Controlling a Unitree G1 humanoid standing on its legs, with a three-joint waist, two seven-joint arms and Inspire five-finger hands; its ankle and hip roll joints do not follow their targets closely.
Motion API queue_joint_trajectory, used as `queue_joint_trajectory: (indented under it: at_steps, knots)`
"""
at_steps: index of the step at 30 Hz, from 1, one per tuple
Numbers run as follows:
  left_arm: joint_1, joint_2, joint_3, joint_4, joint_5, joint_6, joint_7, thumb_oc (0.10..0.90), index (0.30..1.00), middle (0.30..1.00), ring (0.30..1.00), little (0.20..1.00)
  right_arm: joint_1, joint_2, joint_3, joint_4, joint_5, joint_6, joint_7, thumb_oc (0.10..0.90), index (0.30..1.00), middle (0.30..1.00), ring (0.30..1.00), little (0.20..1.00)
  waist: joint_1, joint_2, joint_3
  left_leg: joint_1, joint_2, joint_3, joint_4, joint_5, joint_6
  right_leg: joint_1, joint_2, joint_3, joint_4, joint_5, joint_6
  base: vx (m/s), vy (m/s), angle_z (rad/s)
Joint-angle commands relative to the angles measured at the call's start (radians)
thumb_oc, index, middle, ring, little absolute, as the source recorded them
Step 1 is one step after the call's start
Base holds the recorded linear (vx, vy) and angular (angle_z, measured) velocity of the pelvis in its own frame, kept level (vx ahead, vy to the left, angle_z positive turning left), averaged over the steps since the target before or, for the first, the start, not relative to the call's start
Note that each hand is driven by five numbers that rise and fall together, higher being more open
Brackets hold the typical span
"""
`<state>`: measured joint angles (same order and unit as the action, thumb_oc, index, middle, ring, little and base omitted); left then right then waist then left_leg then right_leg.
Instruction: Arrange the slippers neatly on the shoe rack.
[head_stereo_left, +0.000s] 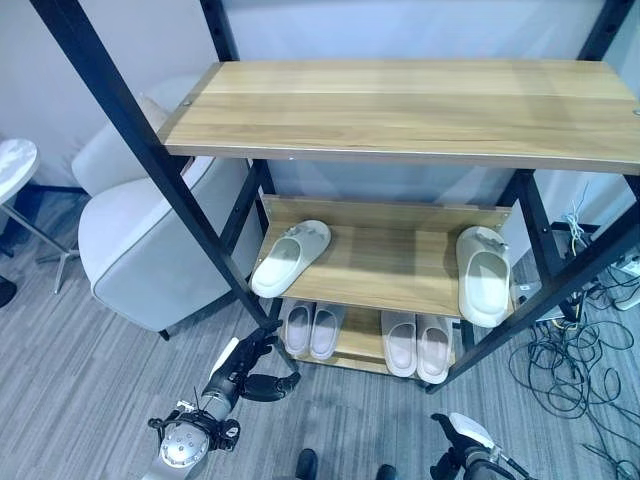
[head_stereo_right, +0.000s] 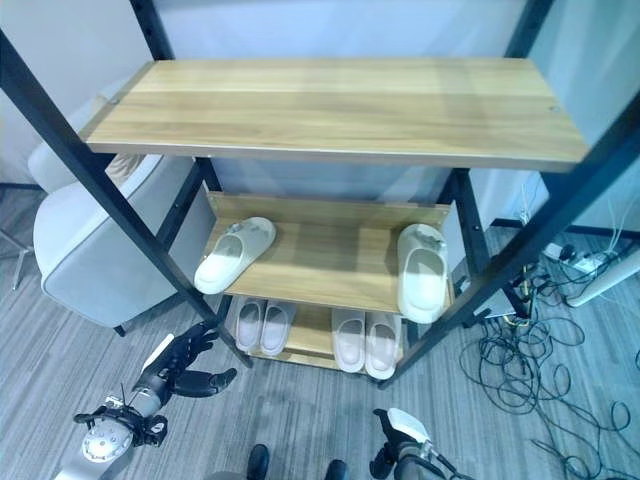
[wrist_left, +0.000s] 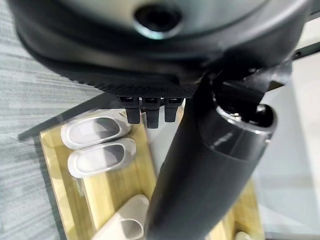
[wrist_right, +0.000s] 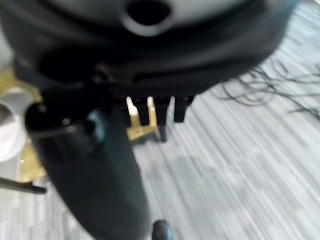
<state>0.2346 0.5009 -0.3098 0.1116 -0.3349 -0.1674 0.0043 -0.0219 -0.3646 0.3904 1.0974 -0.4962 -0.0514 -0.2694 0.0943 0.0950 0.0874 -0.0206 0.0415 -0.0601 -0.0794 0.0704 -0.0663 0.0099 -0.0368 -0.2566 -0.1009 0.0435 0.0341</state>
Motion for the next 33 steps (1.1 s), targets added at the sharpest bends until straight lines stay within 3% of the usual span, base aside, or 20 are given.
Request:
queue_joint_trajectory:
  at_steps: [1, 12, 22, 33]
  knots:
    - [-0.052, -0.030, 0.045, -0.148, -0.075, -0.067, -0.016, 0.800, 0.900, 0.900, 0.900, 0.900, -0.024, -0.018, -0.011, -0.002, 0.017, 0.001, -0.032, 0.800, 0.900, 0.900, 0.900, 0.900, 0.000, -0.005, -0.012, -0.043, -0.012, -0.016, -0.008, 0.013, -0.050, 0.007, -0.032, 0.000, 0.014, -0.105, 0.064, 0.02, 0.008, -0.16]
    - [-0.139, -0.076, 0.025, -0.212, -0.110, -0.068, 0.007, 0.800, 0.900, 0.900, 0.900, 0.900, -0.012, -0.015, -0.021, -0.012, 0.025, 0.010, -0.037, 0.800, 0.900, 0.900, 0.900, 0.900, -0.034, 0.018, -0.005, -0.029, -0.016, -0.001, -0.008, 0.003, -0.047, 0.014, -0.040, 0.013, 0.014, -0.107, 0.066, 0.01, 0.001, -0.04]
    - [-0.256, -0.068, 0.083, -0.205, 0.096, -0.113, 0.169, 0.800, 0.900, 0.900, 0.900, 0.900, 0.004, -0.001, -0.012, -0.021, 0.039, 0.000, -0.052, 0.800, 0.900, 0.900, 0.900, 0.900, -0.054, 0.015, -0.008, -0.047, -0.016, 0.015, -0.008, -0.005, -0.044, -0.012, -0.047, 0.025, 0.014, -0.094, 0.072, 0.00, -0.005, -0.06]
    - [-0.412, 0.012, 0.124, -0.041, 0.340, -0.095, 0.340, 0.800, 0.900, 0.900, 0.900, 0.900, -0.013, -0.009, 0.004, -0.015, 0.052, -0.002, -0.059, 0.800, 0.900, 0.900, 0.900, 0.900, -0.071, 0.007, -0.004, -0.112, -0.009, 0.040, -0.008, -0.006, -0.042, -0.106, -0.052, 0.049, 0.014, -0.060, 0.084, -0.01, 0.004, -0.07]
